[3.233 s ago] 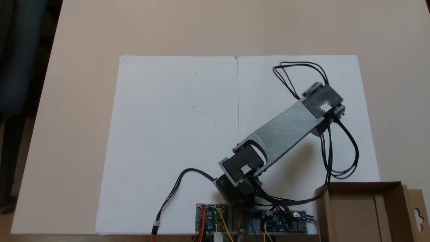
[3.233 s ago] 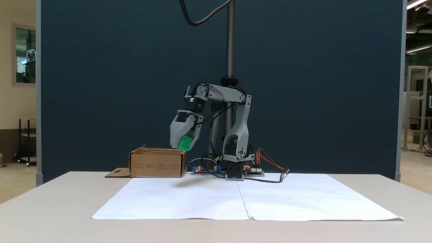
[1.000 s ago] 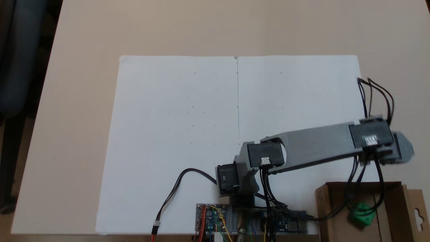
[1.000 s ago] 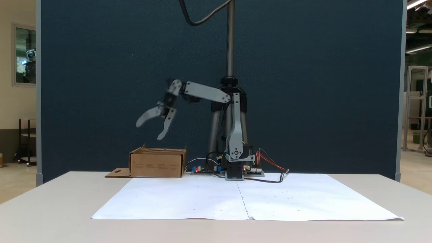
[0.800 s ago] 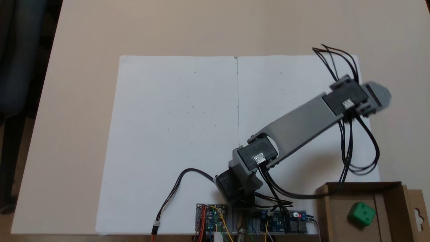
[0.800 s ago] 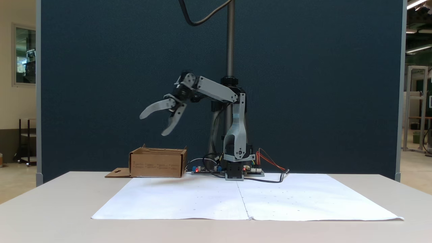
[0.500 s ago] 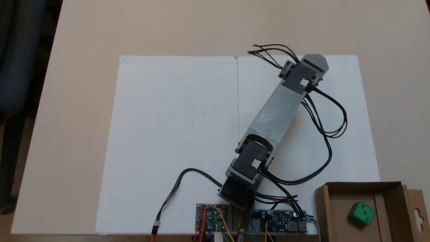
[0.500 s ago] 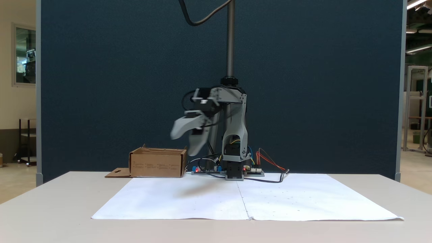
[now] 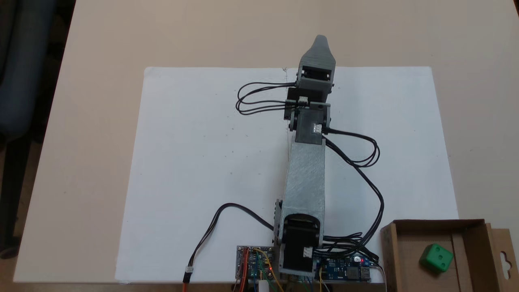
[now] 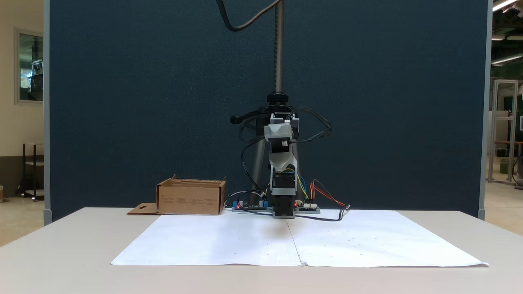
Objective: Grasp a green dice and put it in the bin.
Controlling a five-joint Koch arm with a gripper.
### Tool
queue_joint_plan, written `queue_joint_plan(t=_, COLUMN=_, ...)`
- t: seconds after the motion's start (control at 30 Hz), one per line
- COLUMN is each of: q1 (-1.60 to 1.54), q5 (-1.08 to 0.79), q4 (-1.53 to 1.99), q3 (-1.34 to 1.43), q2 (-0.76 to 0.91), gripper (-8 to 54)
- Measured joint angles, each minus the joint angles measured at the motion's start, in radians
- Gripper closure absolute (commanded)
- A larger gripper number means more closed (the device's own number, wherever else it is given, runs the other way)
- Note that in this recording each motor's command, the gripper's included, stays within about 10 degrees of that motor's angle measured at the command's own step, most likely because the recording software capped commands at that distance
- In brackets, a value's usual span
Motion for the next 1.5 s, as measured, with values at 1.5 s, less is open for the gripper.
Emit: queue_joint_plan(t=1.5, q1=-0.061, q5=0.0, q4=-1.434, q3=0.966, q2=0.183, gripper=0.4)
